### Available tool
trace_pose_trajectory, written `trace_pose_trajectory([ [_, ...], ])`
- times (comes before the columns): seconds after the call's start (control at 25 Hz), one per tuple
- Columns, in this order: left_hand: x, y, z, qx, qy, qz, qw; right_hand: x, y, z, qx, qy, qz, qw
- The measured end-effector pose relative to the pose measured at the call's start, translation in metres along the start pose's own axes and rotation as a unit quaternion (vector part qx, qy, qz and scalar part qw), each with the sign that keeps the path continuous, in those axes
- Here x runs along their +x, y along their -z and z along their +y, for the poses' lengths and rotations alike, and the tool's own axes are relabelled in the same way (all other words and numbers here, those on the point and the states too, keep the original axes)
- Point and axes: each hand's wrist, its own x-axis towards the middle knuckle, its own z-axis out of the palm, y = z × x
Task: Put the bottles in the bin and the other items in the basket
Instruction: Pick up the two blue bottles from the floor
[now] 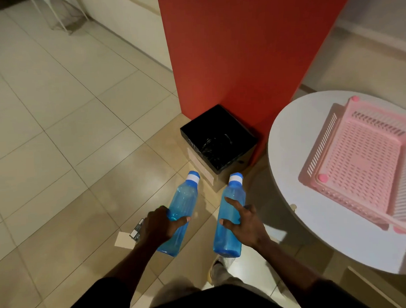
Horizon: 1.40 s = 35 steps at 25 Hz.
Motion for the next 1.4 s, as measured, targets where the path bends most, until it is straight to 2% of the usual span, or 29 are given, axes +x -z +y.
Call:
trace_pose_trajectory([
  [0.24, 0.072, 0.007, 0.068, 0.005, 0.003, 0.023, 1.000, 0.067, 0.050, -0.002, 0.043, -0.036, 0.035, 0.998],
  [0.52, 0.177, 0.009, 0.121, 0.065, 0.007, -0.022, 0.998, 0.156, 0.066, -0.013, 0.098, -0.069, 0.045, 0.992],
  [0.68, 0.253, 0.015, 0.151, 0.106, -0.030, -0.026, 0.994, 0.211, 0.073, -0.025, 0.124, -0.123, 0.052, 0.983],
  [0.8, 0.316, 0.013, 0.172, 0.087, -0.035, -0.051, 0.994, 0.261, 0.078, -0.028, 0.099, -0.141, 0.057, 0.983],
  [0.88, 0.347, 0.011, 0.187, 0.085, -0.051, -0.057, 0.993, 0.290, 0.086, -0.025, 0.120, -0.153, 0.051, 0.980],
  [1.16, 0.483, -0.032, 0.219, 0.127, -0.087, -0.095, 0.983, 0.415, 0.080, 0.004, 0.133, -0.204, 0.073, 0.967],
  [1.28, 0.512, -0.037, 0.223, 0.120, -0.091, -0.109, 0.983, 0.428, 0.075, 0.005, 0.077, -0.168, 0.092, 0.978],
  [1.4, 0.531, -0.038, 0.216, 0.151, -0.119, -0.078, 0.978, 0.427, 0.058, 0.006, 0.004, -0.145, 0.103, 0.984],
])
